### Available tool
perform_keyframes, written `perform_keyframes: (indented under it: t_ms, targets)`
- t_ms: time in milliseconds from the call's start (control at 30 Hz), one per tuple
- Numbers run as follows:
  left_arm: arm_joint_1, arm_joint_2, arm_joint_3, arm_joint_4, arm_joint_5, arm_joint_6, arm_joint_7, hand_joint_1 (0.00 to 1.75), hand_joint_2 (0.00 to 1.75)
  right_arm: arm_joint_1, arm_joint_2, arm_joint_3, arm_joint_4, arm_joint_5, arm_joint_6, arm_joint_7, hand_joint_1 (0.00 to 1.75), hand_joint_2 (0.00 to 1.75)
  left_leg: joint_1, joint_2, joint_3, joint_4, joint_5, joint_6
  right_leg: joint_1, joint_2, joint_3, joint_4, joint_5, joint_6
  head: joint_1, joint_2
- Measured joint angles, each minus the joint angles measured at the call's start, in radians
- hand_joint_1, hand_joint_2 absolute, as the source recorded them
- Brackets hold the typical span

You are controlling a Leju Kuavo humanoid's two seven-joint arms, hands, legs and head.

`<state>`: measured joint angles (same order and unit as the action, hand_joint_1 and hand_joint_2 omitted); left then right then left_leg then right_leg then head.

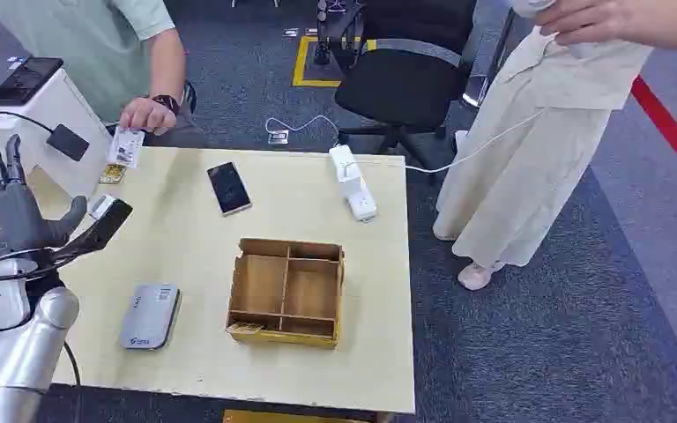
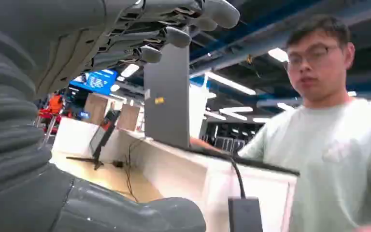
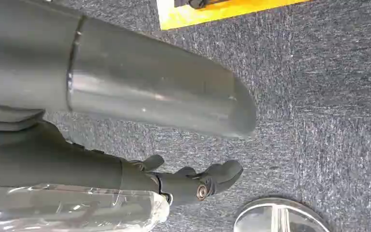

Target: Pass the card to the sensor for recognition and then transmit it.

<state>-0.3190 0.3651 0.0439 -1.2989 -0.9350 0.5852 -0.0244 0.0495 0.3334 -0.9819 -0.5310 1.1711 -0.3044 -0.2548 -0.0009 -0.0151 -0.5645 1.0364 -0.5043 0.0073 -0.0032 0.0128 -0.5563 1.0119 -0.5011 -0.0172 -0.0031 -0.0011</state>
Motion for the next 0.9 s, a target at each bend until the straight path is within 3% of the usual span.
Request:
perform_keyframes:
  t_ms: [167, 900]
  targets:
    - [0.01, 0.018, 0.022, -0.002, 0.018, 0.018, -0.007, 0.0, 1.75, -0.005, 0.0, -0.016, 0.0, 0.009, -0.001, -0.003, 0.0, 0.0, 0.0, 0.0, 0.0, 0.0, 0.0, 0.0, 0.0, 0.0, 0.0, 0.0, 0.0, 0.0, 0.0, 0.0]
    - [0.031, 0.017, 0.031, -0.011, -0.023, 0.005, -0.018, 0.0, 1.75, -0.013, 0.0, -0.041, 0.001, 0.035, 0.002, -0.017, 0.0, 0.0, 0.0, 0.0, 0.0, 0.0, 0.0, 0.0, 0.0, 0.0, 0.0, 0.0, 0.0, 0.0, 0.0, 0.0]
